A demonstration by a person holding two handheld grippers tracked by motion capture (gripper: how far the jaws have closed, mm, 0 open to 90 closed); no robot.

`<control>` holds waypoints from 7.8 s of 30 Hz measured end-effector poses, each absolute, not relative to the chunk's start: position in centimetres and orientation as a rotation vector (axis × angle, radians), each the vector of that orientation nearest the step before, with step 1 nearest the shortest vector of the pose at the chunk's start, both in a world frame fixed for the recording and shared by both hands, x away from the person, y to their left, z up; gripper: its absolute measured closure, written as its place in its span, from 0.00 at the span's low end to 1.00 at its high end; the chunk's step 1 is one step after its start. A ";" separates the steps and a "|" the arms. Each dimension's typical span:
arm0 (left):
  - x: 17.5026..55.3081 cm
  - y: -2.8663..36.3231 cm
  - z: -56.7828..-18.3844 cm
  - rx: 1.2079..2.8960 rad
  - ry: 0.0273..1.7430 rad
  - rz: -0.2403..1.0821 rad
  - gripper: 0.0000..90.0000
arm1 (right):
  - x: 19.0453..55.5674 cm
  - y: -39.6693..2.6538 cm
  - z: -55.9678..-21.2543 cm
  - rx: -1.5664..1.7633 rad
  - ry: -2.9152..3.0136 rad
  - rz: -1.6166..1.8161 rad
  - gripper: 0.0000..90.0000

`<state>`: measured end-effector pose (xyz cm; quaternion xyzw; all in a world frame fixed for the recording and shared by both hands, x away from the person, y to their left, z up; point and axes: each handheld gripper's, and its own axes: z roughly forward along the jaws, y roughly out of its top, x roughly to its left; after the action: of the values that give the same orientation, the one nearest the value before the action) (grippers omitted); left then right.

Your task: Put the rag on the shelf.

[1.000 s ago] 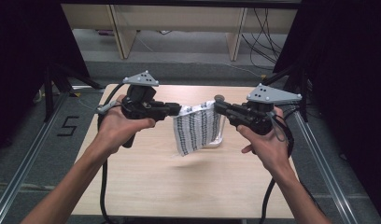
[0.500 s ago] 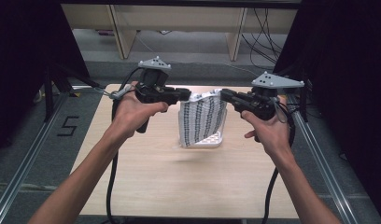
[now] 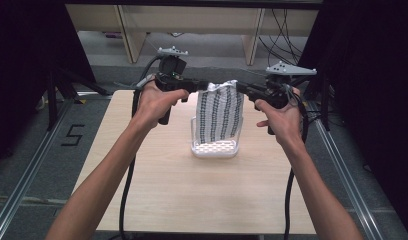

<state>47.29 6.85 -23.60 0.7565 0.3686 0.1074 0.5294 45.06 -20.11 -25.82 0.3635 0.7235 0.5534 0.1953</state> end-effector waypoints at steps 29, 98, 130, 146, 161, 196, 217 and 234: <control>55.2 6.4 -30.1 1.719 1.101 0.185 0.94 | 54.0 -18.0 -31.0 1.294 2.076 1.330 0.94; 49.2 11.3 -30.4 1.856 1.118 0.180 0.39 | 48.6 -21.6 -31.0 1.203 2.190 1.254 0.43; 41.9 12.9 -32.3 1.900 1.044 0.208 0.18 | 43.0 -21.4 -33.2 1.152 2.193 1.254 0.27; 40.6 13.1 -32.7 1.897 1.020 0.219 0.18 | 41.4 -21.0 -33.7 1.143 2.207 1.253 0.27; 38.6 13.8 -34.5 1.872 1.026 0.213 0.18 | 39.5 -21.4 -35.0 1.130 2.205 1.292 0.26; 34.5 15.8 -39.9 1.883 1.011 0.239 0.18 | 35.5 -21.5 -38.8 1.156 2.248 1.300 0.26; 32.3 16.9 -43.5 1.948 0.978 0.263 0.18 | 33.8 -21.2 -41.3 1.111 2.274 1.308 0.22; 30.2 17.3 -45.5 1.955 0.970 0.278 0.18 | 31.9 -21.4 -43.5 1.095 2.321 1.294 0.23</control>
<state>30.21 17.27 -45.51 0.7920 0.3928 0.1127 0.4536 31.89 -21.41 -43.54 0.3776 0.8004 0.4462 0.1331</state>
